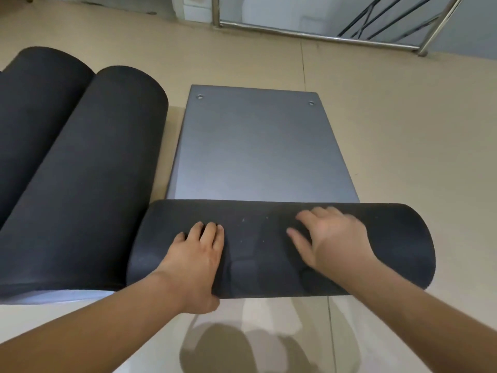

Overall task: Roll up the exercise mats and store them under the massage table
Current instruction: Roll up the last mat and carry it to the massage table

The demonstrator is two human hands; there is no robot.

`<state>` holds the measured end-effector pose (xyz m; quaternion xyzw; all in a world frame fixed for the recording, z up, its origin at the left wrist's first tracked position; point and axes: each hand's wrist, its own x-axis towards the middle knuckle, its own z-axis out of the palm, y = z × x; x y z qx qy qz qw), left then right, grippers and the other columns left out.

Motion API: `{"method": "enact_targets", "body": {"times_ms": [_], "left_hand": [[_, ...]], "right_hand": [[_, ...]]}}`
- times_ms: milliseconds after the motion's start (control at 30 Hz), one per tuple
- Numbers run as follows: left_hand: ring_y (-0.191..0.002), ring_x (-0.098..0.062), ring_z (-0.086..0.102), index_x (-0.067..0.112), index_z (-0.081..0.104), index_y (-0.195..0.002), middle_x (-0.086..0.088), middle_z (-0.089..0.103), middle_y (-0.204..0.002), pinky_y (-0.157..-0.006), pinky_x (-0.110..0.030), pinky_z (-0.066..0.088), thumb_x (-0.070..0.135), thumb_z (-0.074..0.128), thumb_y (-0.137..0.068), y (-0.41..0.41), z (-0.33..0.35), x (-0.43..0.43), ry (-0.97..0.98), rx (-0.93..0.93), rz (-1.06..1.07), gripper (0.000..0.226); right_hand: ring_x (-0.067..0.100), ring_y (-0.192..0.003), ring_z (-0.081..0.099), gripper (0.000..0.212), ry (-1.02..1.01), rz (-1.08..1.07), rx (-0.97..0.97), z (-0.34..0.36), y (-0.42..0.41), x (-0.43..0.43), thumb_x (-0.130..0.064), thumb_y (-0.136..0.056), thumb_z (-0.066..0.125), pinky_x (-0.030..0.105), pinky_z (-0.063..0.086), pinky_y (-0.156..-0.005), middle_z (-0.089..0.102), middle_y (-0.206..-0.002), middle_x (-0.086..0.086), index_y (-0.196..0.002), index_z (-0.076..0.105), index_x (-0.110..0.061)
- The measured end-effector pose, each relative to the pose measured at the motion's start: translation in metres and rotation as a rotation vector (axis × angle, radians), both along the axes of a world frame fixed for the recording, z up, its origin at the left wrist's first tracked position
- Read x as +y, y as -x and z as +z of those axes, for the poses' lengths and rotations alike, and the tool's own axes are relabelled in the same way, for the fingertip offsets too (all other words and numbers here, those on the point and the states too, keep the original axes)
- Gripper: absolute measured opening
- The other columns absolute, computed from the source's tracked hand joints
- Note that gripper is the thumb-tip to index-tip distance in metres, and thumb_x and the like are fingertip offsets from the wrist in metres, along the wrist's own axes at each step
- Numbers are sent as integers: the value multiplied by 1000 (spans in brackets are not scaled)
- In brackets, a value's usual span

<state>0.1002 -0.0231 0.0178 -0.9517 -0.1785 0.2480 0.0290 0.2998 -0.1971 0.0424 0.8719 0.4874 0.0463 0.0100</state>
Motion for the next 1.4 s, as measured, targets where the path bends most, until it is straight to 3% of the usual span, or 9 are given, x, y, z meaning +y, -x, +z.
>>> {"method": "enact_targets", "body": {"times_ms": [100,233,400,733,867,1100,1167,1267,1400], "left_hand": [[-160,-42,-10,8,-33,-158,-17,-16,-173,-130,-56,7,74,64,-85,7,-22,3,-42,8,-13,138],[-158,-47,-20,12,-48,-148,-23,-28,-169,-128,-59,0,69,55,-95,18,-40,9,-91,-25,-87,129],[-162,-36,-2,27,-25,-162,-12,-7,-175,-131,-52,8,62,69,-83,-3,-26,22,30,-18,-38,128],[-111,-14,67,54,47,-133,19,66,-122,-99,-41,59,45,95,-57,-35,60,28,725,161,160,91],[-112,-23,75,35,66,-128,6,77,-121,-99,-47,60,22,96,-64,-32,52,42,1075,244,370,72],[-145,-23,45,38,41,-157,7,44,-157,-115,-38,42,57,91,-61,-16,41,90,745,-32,529,110],[-151,-22,39,35,40,-158,8,37,-164,-120,-41,38,64,89,-68,-10,49,92,599,-115,492,106],[-140,-18,49,30,51,-150,8,45,-158,-110,-40,49,69,73,-84,-3,66,72,229,-231,295,79],[-144,-22,39,33,41,-155,2,36,-160,-116,-44,43,77,56,-85,14,65,20,86,-250,77,84]], "right_hand": [[43,-105,69,91,92,-13,-43,-23,33,-29,-85,-60,67,56,62,-76,70,-120,16,-123,73,-20],[61,-131,52,154,408,-13,34,-69,30,-35,-68,-30,99,71,48,-92,51,-146,40,-156,36,-7],[51,-155,17,119,468,37,-37,-65,17,-21,-53,-90,67,65,22,-117,13,-169,30,-163,-17,-12],[16,-110,64,102,798,95,401,78,-51,6,-51,-54,97,35,52,-97,63,-117,-22,-138,39,-57],[24,-137,51,122,747,-20,442,104,-54,12,-46,-55,104,42,49,-109,51,-144,-15,-154,32,-54],[37,-112,59,51,206,-24,-50,61,5,-12,-50,-92,71,45,56,-83,56,-124,12,-134,59,-24],[52,-130,53,82,217,27,32,40,33,-16,-60,-82,67,58,56,-94,49,-143,29,-149,51,-15],[52,-160,-10,137,594,-20,162,24,40,-2,-82,-79,64,62,19,-127,-17,-172,27,-165,-20,-15],[45,-162,-2,158,654,9,156,30,12,44,-86,-60,80,61,16,-129,-6,-176,21,-167,-17,-21]]}}
